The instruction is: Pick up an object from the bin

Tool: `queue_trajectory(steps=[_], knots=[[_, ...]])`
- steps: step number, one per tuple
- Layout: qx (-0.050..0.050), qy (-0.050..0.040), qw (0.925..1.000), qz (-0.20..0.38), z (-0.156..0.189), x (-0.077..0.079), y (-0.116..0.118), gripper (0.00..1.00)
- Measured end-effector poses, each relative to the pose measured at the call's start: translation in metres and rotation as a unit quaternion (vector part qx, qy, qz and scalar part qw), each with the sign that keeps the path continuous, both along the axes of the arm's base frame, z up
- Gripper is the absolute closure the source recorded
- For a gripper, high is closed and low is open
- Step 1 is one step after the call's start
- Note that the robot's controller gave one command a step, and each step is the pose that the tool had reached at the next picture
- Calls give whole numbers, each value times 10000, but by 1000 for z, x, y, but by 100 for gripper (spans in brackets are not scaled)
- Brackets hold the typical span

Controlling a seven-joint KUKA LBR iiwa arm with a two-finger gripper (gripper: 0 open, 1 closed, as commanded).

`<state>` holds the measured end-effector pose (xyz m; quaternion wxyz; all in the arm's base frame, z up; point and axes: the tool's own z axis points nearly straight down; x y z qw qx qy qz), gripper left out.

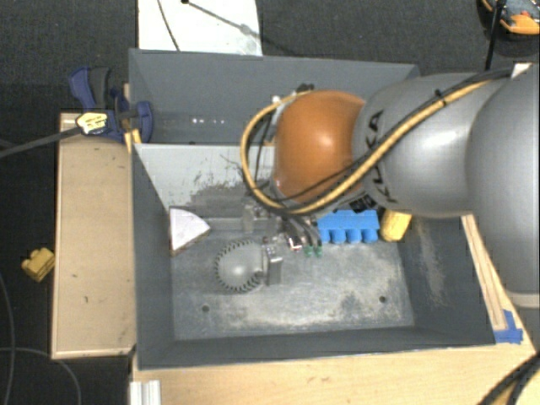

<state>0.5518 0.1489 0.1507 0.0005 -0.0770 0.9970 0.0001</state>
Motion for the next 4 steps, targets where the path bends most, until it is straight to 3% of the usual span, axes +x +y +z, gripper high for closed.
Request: queue_trajectory(steps=[1,2,3,4], knots=[[6,-8,9998,-202,-7,-1,7,0],[55,-72,9983,-583,-66,0,33,0],[81,-67,9989,451,-69,14,7,100],[80,-67,9989,450,-69,14,7,100]])
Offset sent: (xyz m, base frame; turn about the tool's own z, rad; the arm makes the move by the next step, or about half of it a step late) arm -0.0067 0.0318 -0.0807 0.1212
